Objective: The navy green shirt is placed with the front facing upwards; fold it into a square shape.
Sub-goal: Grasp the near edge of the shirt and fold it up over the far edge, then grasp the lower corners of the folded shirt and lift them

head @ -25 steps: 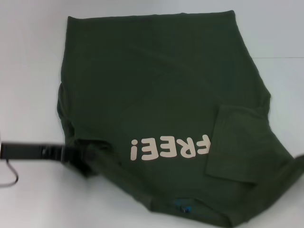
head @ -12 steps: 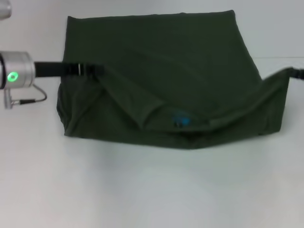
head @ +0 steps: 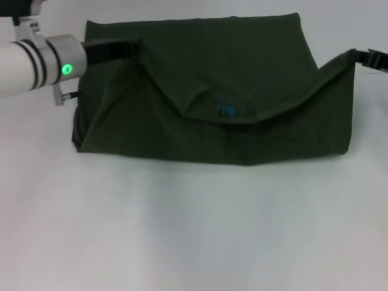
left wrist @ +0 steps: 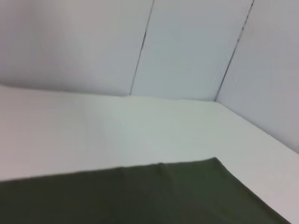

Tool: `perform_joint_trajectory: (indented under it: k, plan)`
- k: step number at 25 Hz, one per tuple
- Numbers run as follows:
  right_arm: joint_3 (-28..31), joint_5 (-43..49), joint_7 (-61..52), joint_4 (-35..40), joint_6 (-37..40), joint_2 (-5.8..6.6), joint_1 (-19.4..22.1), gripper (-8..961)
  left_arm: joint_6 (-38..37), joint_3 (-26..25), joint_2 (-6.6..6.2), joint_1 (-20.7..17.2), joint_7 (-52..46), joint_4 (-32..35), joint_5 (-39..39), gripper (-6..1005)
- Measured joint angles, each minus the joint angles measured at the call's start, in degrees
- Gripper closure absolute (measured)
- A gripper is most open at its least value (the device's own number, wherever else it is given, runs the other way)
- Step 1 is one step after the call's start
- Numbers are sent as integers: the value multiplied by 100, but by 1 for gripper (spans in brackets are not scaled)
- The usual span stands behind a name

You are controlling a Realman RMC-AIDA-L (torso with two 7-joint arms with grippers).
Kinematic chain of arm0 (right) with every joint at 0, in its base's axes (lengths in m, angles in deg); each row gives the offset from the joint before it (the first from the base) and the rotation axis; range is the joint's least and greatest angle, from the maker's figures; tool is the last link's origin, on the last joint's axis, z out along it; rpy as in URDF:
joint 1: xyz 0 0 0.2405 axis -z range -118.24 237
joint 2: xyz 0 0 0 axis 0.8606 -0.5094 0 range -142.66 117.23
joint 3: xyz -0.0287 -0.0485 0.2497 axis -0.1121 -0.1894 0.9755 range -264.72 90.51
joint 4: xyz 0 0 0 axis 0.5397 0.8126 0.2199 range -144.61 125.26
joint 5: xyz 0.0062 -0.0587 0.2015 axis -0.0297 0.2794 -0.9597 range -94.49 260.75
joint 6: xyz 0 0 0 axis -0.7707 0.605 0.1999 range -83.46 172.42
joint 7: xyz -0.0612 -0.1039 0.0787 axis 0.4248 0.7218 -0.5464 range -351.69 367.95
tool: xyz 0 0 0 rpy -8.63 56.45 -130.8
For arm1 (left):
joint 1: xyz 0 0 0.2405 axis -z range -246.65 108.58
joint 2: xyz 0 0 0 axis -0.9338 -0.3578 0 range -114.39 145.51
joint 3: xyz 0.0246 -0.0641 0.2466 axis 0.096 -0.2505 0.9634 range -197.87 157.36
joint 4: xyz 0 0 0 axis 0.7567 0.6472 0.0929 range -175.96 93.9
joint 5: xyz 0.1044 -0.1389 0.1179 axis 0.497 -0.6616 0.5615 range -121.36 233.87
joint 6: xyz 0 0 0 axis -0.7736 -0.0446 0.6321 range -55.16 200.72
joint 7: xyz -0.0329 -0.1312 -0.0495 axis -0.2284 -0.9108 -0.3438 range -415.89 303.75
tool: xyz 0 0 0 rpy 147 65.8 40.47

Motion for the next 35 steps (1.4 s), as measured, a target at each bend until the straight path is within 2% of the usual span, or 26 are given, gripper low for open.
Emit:
perform_joint_trajectory:
  k: [2, 3, 7, 9, 20, 28, 32, 35]
  plan:
    - [-171, -186, 138, -109, -316, -14, -65, 927, 202, 0, 37, 53, 173, -75, -87, 925]
    - [-267, -272, 217, -179, -470, -19, -107, 927, 701, 1, 164, 174, 593, -221, -277, 923]
    - [-457, -369, 437, -408, -1028, -60, -260, 929, 1218, 1, 316, 255, 1027, -329, -498, 916]
    - [-483, -371, 585, -533, -1227, -99, -316, 930, 1456, 1, 346, 268, 1126, -394, -604, 913]
    - [-494, -516, 837, -655, -1607, -293, -320, 929, 1785, -3, 363, 111, 1316, -551, -986, 893]
    - [-677, -522, 847, -717, -1576, -319, -310, 923, 1800, -30, 368, 38, 1302, -551, -1025, 879]
    - [-842, -522, 849, -644, -1606, -350, -303, 917, 2148, -35, 368, -47, 1311, -511, -1221, 872]
    - [-854, -522, 851, -508, -1638, -362, -299, 830, 2255, -34, 354, -120, 1310, -456, -1357, 867]
